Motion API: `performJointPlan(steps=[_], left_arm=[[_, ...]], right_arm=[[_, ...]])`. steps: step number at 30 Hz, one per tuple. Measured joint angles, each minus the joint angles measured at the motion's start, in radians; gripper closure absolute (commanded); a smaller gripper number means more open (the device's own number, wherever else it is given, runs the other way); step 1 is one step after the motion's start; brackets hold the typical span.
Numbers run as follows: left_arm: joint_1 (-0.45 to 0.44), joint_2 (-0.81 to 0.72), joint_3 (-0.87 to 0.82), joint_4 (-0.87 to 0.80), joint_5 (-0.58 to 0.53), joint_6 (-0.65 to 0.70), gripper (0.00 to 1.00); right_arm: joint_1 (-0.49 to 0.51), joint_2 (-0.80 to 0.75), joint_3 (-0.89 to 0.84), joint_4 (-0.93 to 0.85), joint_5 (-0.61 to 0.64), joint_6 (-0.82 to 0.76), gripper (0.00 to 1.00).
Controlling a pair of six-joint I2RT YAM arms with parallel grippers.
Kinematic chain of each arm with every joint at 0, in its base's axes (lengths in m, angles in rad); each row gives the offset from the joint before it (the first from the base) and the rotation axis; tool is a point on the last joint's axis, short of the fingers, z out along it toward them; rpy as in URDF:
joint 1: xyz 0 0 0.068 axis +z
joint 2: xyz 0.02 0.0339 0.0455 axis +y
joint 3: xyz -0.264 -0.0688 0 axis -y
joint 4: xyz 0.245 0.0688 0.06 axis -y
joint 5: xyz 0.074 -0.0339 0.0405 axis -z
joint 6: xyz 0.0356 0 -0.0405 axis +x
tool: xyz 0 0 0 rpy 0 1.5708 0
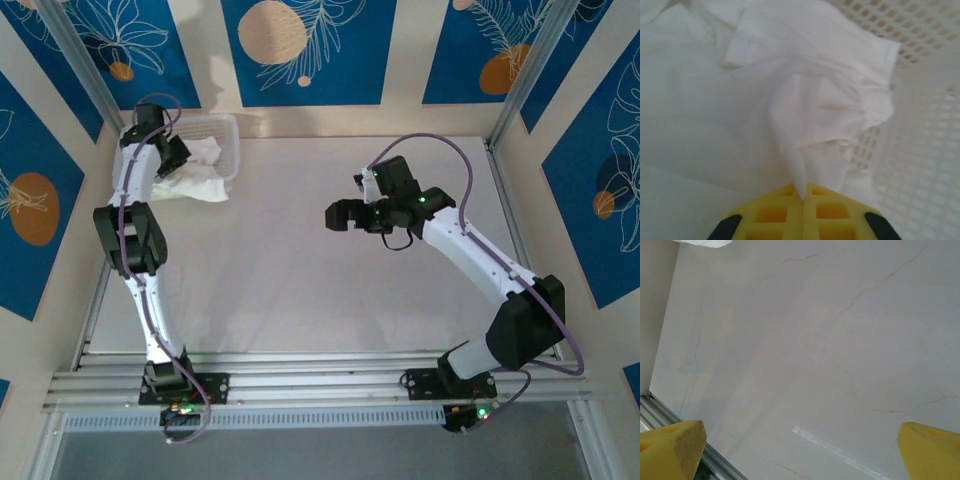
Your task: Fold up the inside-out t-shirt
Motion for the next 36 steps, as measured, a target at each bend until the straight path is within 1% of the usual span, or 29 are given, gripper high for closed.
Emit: performJointPlan(steps=[2,6,8,10,14,15,16,19,22,24,25,26,28,29,30,32,34,36], left_arm=[[-0.001,-0.031,0.010,-0.003,0.055,0.006,1.00],[-0.026,-0.155,0.073,-0.008,0.183,-0.005,1.00],[-0.074,-0.254,0.134,-0.003,0.224,-0.013,1.00],[-0.155,-0.353,0.195,0.012,0.246,-0.011,1.00],[-0.380,-0.546,0.272,0.086,0.290,0.006,1.00],[-0.419,-0.582,0.280,0.098,0.299,0.014,1.00],[-0.439,-0.608,0.285,0.105,0.299,0.022,1.00],[-0.452,-0.665,0.254,0.124,0.282,0.045,1.00],[-0.467,-0.675,0.127,0.168,0.271,0.055,1.00],[-0.487,-0.653,-0.010,0.189,0.256,0.060,1.00],[-0.497,-0.631,-0.070,0.199,0.248,0.064,0.92],[-0.506,-0.590,-0.126,0.205,0.240,0.064,0.79],[-0.518,-0.496,-0.211,0.201,0.224,0.070,0.58],[-0.520,-0.454,-0.241,0.197,0.215,0.070,0.51],[-0.522,-0.423,-0.267,0.194,0.203,0.068,0.47],[-0.523,-0.381,-0.329,0.174,0.166,0.076,0.43],[-0.522,-0.394,-0.397,0.172,0.132,0.079,0.41],[-0.523,-0.446,-0.482,0.193,0.119,0.077,0.39]], right_arm=[[-0.002,-0.008,0.000,0.001,0.000,0.007,0.01],[-0.019,-0.046,-0.001,0.029,0.016,0.056,0.02],[-0.045,-0.090,-0.014,0.079,0.033,0.099,0.03],[-0.078,-0.145,-0.043,0.131,0.045,0.142,0.04],[-0.150,-0.251,-0.094,0.204,0.071,0.216,0.04],[-0.166,-0.269,-0.101,0.218,0.073,0.227,0.04],[-0.181,-0.284,-0.108,0.227,0.073,0.239,0.04],[-0.229,-0.315,-0.125,0.238,0.060,0.262,0.05],[-0.269,-0.331,-0.151,0.237,0.044,0.272,0.05],[-0.290,-0.335,-0.173,0.235,0.030,0.277,0.05],[-0.299,-0.336,-0.183,0.232,0.022,0.278,0.05],[-0.307,-0.336,-0.193,0.226,0.012,0.281,0.05],[-0.323,-0.330,-0.204,0.203,-0.008,0.282,0.05],[-0.329,-0.321,-0.204,0.192,-0.021,0.281,0.05],[-0.332,-0.313,-0.204,0.186,-0.030,0.280,0.06],[-0.334,-0.286,-0.204,0.167,-0.053,0.268,0.06],[-0.327,-0.265,-0.204,0.139,-0.060,0.247,0.06],[-0.317,-0.251,-0.206,0.113,-0.055,0.224,0.06]])
